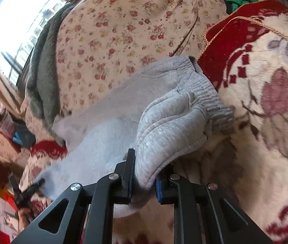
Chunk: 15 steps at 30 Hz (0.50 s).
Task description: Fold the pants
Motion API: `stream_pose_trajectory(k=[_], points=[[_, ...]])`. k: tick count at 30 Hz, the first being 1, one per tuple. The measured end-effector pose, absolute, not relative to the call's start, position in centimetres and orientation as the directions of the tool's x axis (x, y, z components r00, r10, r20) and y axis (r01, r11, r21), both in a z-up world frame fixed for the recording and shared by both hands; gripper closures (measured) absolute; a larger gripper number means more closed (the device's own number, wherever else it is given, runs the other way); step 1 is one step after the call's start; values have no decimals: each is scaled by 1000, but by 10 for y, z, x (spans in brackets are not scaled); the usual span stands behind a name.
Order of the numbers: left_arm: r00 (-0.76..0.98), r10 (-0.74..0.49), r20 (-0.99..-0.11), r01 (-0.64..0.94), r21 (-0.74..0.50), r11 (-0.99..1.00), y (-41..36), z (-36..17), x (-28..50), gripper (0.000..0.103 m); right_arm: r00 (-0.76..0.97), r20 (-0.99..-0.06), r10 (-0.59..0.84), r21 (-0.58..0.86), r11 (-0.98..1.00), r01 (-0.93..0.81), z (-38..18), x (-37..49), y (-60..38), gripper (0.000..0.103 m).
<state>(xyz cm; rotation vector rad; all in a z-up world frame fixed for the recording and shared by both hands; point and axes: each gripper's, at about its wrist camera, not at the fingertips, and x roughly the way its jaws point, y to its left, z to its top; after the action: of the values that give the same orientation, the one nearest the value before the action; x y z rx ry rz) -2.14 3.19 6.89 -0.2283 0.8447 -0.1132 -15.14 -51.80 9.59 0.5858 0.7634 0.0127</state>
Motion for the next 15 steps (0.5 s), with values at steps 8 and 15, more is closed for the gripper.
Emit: stream_pose_trajectory(k=[8, 15], points=[[584, -227, -779, 18, -267, 964, 46, 50, -42, 72, 619, -759, 201, 443, 856, 265, 57, -189, -518, 84], [620, -203, -758, -122, -349, 929, 81, 49, -52, 25, 547, -832, 93, 280, 922, 269, 68, -202, -516, 46]])
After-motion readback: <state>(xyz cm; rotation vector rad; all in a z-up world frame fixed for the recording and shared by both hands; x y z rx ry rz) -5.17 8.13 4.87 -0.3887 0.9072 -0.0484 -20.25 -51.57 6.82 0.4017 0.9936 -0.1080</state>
